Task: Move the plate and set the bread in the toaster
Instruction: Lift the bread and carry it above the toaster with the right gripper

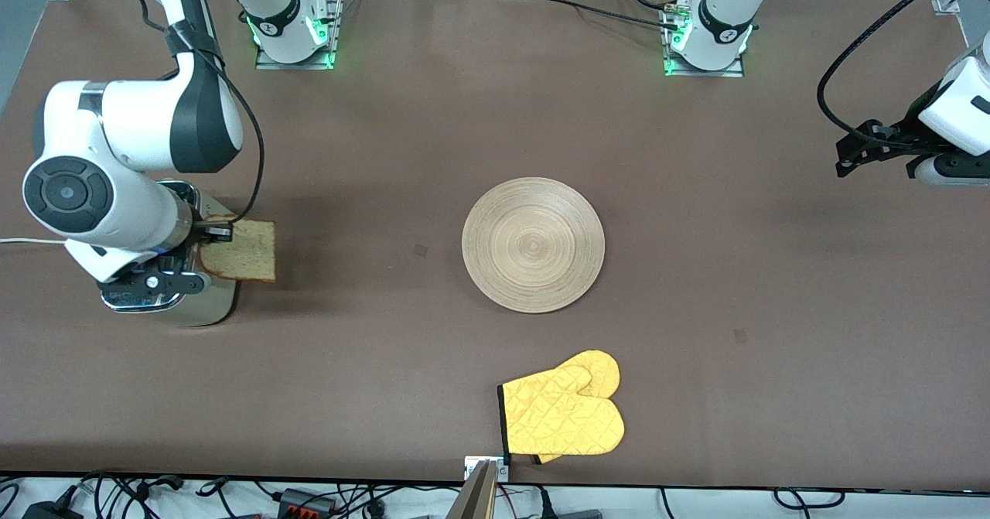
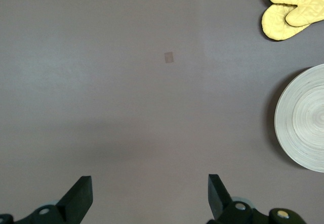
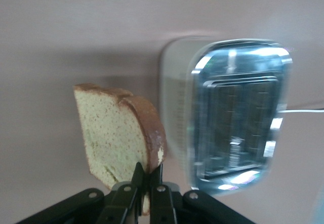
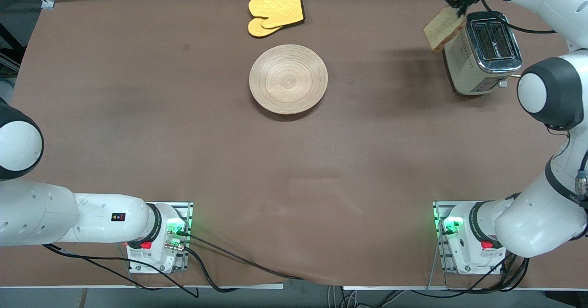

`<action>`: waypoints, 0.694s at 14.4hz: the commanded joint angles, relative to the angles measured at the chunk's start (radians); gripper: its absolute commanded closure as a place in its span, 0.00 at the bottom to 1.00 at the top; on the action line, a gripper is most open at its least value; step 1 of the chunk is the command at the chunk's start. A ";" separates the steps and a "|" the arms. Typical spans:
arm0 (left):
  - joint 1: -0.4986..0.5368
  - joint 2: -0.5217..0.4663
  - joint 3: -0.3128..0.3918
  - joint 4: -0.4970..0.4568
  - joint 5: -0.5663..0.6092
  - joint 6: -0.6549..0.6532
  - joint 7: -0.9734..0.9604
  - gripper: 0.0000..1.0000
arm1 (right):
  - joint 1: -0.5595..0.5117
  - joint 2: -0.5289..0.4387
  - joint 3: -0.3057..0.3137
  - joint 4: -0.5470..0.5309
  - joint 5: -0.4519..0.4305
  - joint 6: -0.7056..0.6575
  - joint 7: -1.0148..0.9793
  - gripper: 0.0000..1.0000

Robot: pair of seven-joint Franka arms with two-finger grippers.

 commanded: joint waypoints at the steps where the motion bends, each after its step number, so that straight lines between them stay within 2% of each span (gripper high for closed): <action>1: -0.005 0.013 0.002 0.033 -0.013 -0.019 -0.015 0.00 | 0.016 -0.034 -0.048 -0.001 -0.108 -0.068 -0.055 1.00; 4: -0.005 0.013 0.002 0.033 -0.013 -0.019 -0.020 0.00 | 0.016 -0.063 -0.096 -0.001 -0.204 -0.103 -0.108 1.00; 6: -0.006 0.013 0.000 0.035 -0.013 -0.019 -0.023 0.00 | 0.015 -0.060 -0.100 -0.004 -0.279 -0.104 -0.109 1.00; 10: -0.006 0.013 -0.003 0.035 -0.013 -0.019 -0.023 0.00 | 0.024 -0.048 -0.099 -0.021 -0.301 -0.106 -0.055 1.00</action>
